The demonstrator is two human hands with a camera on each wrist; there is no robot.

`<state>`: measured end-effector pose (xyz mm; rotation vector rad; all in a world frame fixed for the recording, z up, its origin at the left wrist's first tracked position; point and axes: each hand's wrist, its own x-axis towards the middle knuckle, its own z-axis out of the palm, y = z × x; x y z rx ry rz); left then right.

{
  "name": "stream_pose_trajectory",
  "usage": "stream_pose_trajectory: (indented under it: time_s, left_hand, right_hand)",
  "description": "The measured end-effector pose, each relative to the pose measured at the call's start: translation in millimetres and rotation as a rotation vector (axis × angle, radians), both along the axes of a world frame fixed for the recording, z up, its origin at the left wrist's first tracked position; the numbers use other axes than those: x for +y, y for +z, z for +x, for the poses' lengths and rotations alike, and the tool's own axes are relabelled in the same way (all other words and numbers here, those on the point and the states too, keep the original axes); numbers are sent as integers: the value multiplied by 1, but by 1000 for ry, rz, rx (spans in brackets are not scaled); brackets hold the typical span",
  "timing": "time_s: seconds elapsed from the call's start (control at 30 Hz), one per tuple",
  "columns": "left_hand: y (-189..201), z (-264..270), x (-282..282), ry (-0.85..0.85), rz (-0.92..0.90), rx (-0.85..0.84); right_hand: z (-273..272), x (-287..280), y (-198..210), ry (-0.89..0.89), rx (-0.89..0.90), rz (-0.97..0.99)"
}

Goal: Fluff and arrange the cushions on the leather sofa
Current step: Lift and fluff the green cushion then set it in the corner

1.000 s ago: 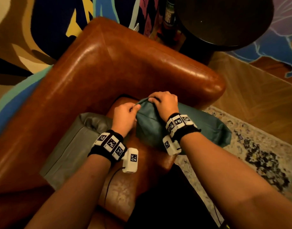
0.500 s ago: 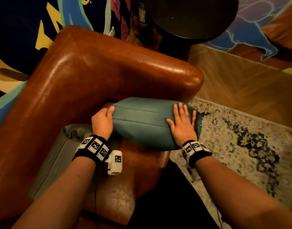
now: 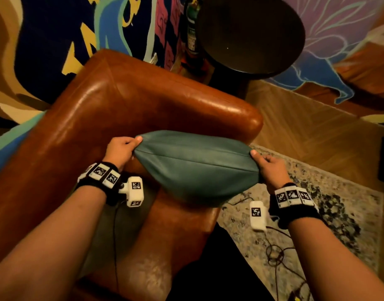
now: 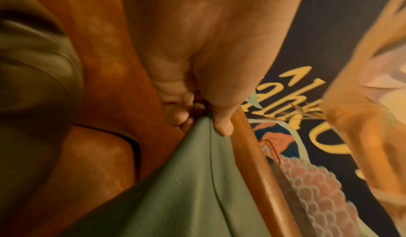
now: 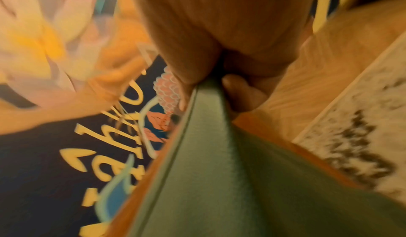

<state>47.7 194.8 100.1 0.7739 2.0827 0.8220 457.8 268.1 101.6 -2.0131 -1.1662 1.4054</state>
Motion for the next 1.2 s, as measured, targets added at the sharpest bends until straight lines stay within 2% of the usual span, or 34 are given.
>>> stream_pose_trajectory:
  time_s: [0.07, 0.13, 0.2, 0.33, 0.43, 0.5, 0.57, 0.63, 0.7, 0.77, 0.87, 0.93, 1.0, 1.07, 1.13, 1.2]
  left_hand:
    - [-1, -14, 0, 93, -15, -27]
    - [-4, -32, -9, 196, -24, -88]
    - [2, -45, -23, 246, -53, -141]
    - [12, -23, -52, 296, -93, -278]
    - [8, 20, -67, 299, -27, -418]
    - [2, 42, -69, 279, 61, -377]
    - [-10, 50, -70, 345, 90, -364]
    - [-26, 56, -71, 451, 53, -386]
    - [-46, 64, -73, 601, -60, -441]
    - [-77, 82, -78, 799, -103, -573]
    - [-90, 117, -74, 996, -75, -808]
    - [-87, 125, -62, 998, -28, -874]
    - [-78, 115, -50, 994, 79, -893]
    - [-80, 95, -47, 1008, 202, -814]
    - [-81, 76, -53, 962, 210, -721]
    - [-93, 73, -62, 879, 131, -727]
  right_hand:
    - [-28, 11, 15, 61, 123, 9]
    - [-77, 15, 43, 142, 278, 1]
    - [-138, 13, 61, 251, 451, -88]
    - [-260, -4, 53, 396, 481, -317]
    - [-303, -7, 33, 707, 432, -509]
    - [-298, 15, 22, 894, 307, -459]
    - [-281, 57, 2, 1003, 86, -247]
    - [-257, 104, -24, 1148, -198, -26]
    - [-228, 134, -52, 1345, -369, -32]
    - [-199, 147, -74, 1449, -373, -195]
    - [-176, 143, -98, 1410, -241, -329]
    - [-175, 136, -110, 1322, -91, -385]
    - [-187, 135, -104, 1271, -26, -435]
    - [-199, 147, -103, 1265, 24, -465]
    - [-210, 157, -103, 1257, 58, -452]
    - [-218, 151, -107, 1262, 36, -444]
